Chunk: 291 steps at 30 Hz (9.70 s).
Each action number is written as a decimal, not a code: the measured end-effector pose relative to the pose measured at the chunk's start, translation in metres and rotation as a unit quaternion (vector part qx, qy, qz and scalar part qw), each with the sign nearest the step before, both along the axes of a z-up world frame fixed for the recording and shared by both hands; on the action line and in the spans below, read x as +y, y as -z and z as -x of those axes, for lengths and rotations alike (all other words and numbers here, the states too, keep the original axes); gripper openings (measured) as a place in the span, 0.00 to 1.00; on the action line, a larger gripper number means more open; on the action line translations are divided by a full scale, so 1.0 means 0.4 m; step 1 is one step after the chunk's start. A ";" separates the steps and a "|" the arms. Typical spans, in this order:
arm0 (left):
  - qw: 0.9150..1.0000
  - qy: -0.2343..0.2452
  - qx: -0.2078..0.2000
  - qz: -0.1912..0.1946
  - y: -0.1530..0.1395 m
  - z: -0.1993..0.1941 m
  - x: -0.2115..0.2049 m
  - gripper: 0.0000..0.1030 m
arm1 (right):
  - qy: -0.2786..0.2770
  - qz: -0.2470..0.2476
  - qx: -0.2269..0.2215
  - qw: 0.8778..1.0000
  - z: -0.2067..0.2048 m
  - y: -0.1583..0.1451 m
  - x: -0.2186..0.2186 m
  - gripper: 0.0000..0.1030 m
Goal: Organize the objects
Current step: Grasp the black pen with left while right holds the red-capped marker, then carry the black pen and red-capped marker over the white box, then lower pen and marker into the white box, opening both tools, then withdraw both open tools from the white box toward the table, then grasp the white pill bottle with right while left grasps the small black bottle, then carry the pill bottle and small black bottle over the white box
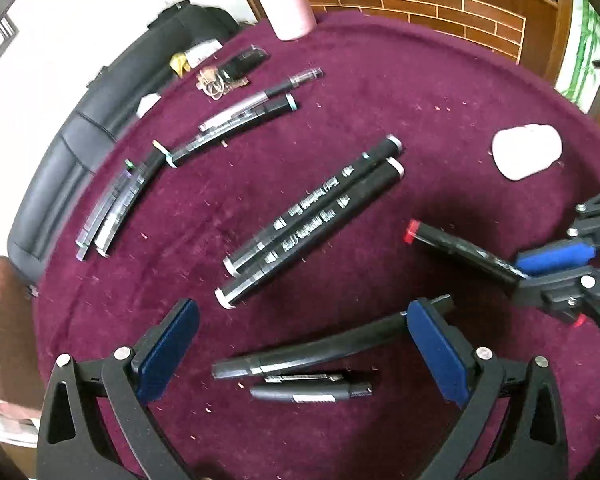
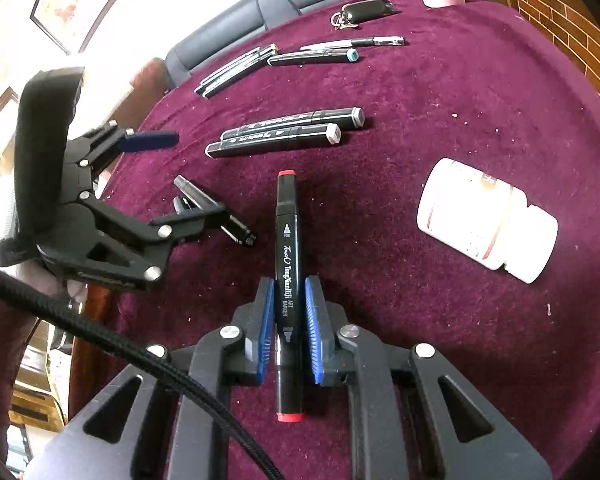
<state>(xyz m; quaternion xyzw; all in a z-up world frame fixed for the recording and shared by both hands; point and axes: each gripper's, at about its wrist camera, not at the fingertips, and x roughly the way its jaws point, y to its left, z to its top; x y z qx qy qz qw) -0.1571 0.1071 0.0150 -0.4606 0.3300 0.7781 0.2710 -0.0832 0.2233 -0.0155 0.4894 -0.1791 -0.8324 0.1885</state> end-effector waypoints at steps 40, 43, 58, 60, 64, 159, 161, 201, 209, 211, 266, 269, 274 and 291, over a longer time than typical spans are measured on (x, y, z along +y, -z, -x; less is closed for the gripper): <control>0.975 0.127 -0.180 0.019 0.058 -0.162 -0.026 0.97 | 0.004 0.041 0.004 0.999 0.000 0.005 0.022 0.13; 0.984 0.073 -0.162 -0.010 0.052 -0.129 -0.025 0.95 | 0.004 0.041 0.006 0.999 -0.001 0.004 0.022 0.13; 0.985 -0.092 -0.081 -0.125 0.003 -0.140 -0.123 0.11 | -0.044 -0.096 0.082 0.991 -0.042 -0.021 -0.106 0.51; 0.985 -0.101 -0.067 -0.123 0.001 -0.167 -0.146 0.11 | -0.044 -0.135 0.095 0.985 -0.048 -0.019 -0.132 0.51; 0.990 -0.095 -0.039 -0.093 0.025 -0.194 -0.122 0.11 | -0.040 -0.183 0.073 0.980 -0.022 -0.025 -0.160 0.50; 0.796 -0.414 0.057 -0.437 -0.114 -0.604 -1.081 0.49 | -0.065 0.092 -0.134 0.984 0.074 -0.026 -0.758 0.30; 0.796 -0.415 0.055 -0.438 -0.108 -0.605 -1.084 0.49 | -0.063 0.090 -0.144 0.983 0.098 -0.012 -0.783 0.30; 0.814 -0.373 0.053 -0.441 -0.171 -0.636 -0.944 0.71 | -0.088 0.029 0.032 0.995 -0.108 -0.291 -0.509 0.36; 0.782 -0.235 0.061 -0.574 -0.259 -0.638 -0.811 0.98 | 0.050 -0.115 0.345 0.930 -0.352 -0.538 -0.334 0.95; 0.803 -0.214 0.055 -0.554 -0.275 -0.621 -0.738 0.98 | 0.065 -0.089 0.407 0.907 -0.411 -0.538 -0.281 1.00; 0.950 -0.188 -0.033 -0.247 -0.005 -0.425 -0.162 0.09 | 0.028 -0.194 -0.014 0.981 -0.036 -0.048 0.112 0.33; 0.945 -0.189 -0.036 -0.263 -0.021 -0.451 -0.186 0.09 | 0.023 -0.189 -0.011 0.982 -0.066 -0.054 0.095 0.32; 0.939 -0.191 -0.032 -0.283 -0.051 -0.490 -0.230 0.09 | -0.001 -0.180 0.000 0.984 -0.119 -0.074 0.046 0.32; 0.900 -0.230 0.020 -0.369 -0.175 -0.606 -0.447 0.09 | -0.088 -0.140 0.062 0.984 -0.251 -0.187 -0.181 0.32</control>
